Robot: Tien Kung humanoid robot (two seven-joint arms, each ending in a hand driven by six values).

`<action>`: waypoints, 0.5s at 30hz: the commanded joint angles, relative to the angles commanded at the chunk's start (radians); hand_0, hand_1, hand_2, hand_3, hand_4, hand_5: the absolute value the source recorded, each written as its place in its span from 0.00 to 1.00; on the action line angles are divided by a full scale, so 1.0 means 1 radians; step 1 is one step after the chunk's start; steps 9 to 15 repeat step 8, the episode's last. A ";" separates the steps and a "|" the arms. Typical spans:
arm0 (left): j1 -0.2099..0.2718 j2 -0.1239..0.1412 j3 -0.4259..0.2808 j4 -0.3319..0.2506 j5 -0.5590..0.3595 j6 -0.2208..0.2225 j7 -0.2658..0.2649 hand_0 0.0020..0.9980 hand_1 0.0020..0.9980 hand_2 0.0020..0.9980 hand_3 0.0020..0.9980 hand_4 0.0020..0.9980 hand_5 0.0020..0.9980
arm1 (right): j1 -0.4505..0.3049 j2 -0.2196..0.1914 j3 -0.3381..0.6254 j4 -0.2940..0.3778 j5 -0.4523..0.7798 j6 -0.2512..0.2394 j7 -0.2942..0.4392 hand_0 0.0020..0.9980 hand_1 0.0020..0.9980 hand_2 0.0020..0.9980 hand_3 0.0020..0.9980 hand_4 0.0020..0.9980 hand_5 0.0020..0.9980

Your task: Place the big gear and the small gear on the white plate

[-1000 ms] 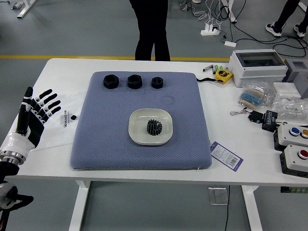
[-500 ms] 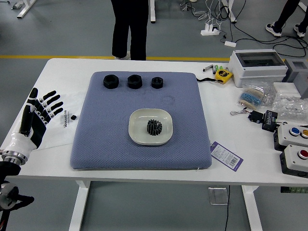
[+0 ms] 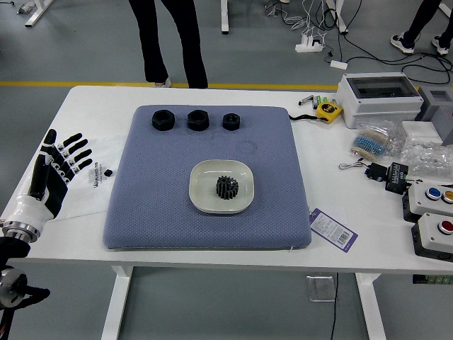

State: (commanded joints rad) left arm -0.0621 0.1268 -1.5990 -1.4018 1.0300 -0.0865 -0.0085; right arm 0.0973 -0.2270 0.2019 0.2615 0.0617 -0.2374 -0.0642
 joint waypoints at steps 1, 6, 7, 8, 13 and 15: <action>0.000 0.000 0.000 0.000 0.000 0.000 0.000 0.83 0.85 0.88 0.83 0.91 1.00 | 0.001 0.000 0.000 0.000 0.001 0.000 0.000 0.68 0.66 0.74 0.58 0.80 0.72; -0.001 0.000 -0.003 0.000 0.002 0.000 0.001 0.83 0.85 0.88 0.83 0.91 1.00 | 0.003 -0.001 0.000 0.000 -0.001 0.000 0.000 0.68 0.66 0.74 0.58 0.80 0.72; -0.001 0.000 -0.003 0.000 0.003 0.000 0.001 0.83 0.85 0.88 0.83 0.91 1.00 | 0.003 -0.001 0.000 0.000 -0.001 0.000 0.000 0.68 0.66 0.74 0.58 0.80 0.72; -0.001 0.000 -0.003 0.000 0.003 0.001 0.001 0.83 0.85 0.88 0.83 0.91 1.00 | 0.003 -0.001 0.001 0.000 -0.001 0.000 0.000 0.68 0.66 0.74 0.58 0.80 0.72; -0.001 0.000 -0.003 0.000 0.003 0.001 0.001 0.83 0.85 0.88 0.83 0.91 1.00 | 0.003 -0.001 0.001 0.000 -0.001 0.000 0.000 0.68 0.66 0.74 0.58 0.80 0.72; -0.001 0.000 -0.003 0.000 0.003 0.001 0.001 0.83 0.85 0.88 0.83 0.91 1.00 | 0.003 -0.001 0.001 0.000 -0.001 0.000 0.000 0.68 0.66 0.74 0.58 0.80 0.72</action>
